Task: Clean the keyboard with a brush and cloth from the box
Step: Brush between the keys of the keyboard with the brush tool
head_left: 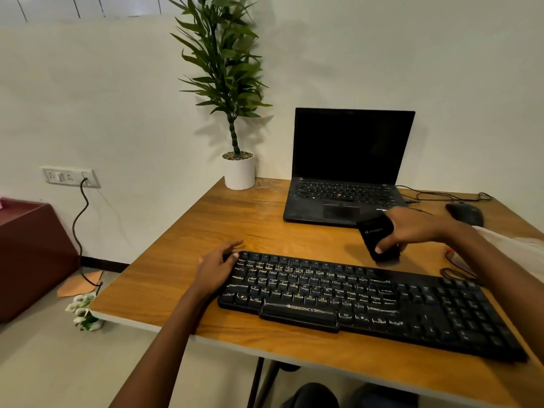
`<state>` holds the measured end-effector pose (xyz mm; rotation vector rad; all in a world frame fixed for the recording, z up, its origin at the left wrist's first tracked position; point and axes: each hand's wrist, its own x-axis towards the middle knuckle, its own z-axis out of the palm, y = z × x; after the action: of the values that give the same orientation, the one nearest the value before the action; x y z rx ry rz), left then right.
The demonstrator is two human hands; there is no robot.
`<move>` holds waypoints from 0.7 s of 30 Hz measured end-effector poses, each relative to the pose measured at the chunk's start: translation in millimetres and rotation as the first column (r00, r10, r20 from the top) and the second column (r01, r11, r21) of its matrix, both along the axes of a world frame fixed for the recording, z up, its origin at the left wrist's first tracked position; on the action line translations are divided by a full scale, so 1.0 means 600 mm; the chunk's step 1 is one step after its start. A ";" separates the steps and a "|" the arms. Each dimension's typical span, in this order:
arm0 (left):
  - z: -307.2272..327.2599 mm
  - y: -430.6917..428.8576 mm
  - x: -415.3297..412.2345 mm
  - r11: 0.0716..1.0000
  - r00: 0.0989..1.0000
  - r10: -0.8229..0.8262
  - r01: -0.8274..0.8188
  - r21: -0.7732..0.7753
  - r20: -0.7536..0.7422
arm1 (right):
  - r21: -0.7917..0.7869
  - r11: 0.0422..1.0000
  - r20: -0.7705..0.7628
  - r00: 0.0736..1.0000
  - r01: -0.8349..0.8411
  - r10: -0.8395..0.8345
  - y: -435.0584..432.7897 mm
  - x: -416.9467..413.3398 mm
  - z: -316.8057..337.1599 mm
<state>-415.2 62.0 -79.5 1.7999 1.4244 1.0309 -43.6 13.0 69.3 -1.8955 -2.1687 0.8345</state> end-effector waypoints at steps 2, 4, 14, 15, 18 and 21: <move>-0.002 0.001 -0.003 1.000 0.998 -0.016 0.017 -0.008 0.055 | 0.041 0.999 0.016 0.999 -0.032 0.032 0.011 -0.030 -0.008; -0.004 0.005 -0.005 1.000 0.998 -0.024 0.024 -0.003 0.059 | 0.109 0.994 -0.175 0.983 -0.030 0.049 0.017 -0.076 -0.016; -0.006 0.006 0.003 0.999 0.998 0.020 -0.018 0.043 -0.058 | 0.269 0.961 -0.496 0.844 -0.071 0.201 0.065 -0.331 -0.081; -0.007 0.008 0.002 0.999 0.997 0.031 -0.028 0.045 -0.069 | 0.274 0.959 -0.490 0.847 -0.076 0.207 0.067 -0.339 -0.084; -0.016 0.015 0.000 0.997 0.994 0.052 -0.047 0.053 -0.099 | 0.261 0.958 -0.437 0.871 -0.118 0.226 0.075 -0.342 -0.086; -0.020 0.018 -0.001 0.997 0.992 0.049 -0.041 0.068 -0.116 | 0.254 0.958 -0.394 0.890 -0.134 0.229 0.079 -0.336 -0.087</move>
<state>-416.0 72.8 -91.5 1.9110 1.5238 1.0201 -244.9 60.7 17.1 -1.2784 -2.0815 0.8910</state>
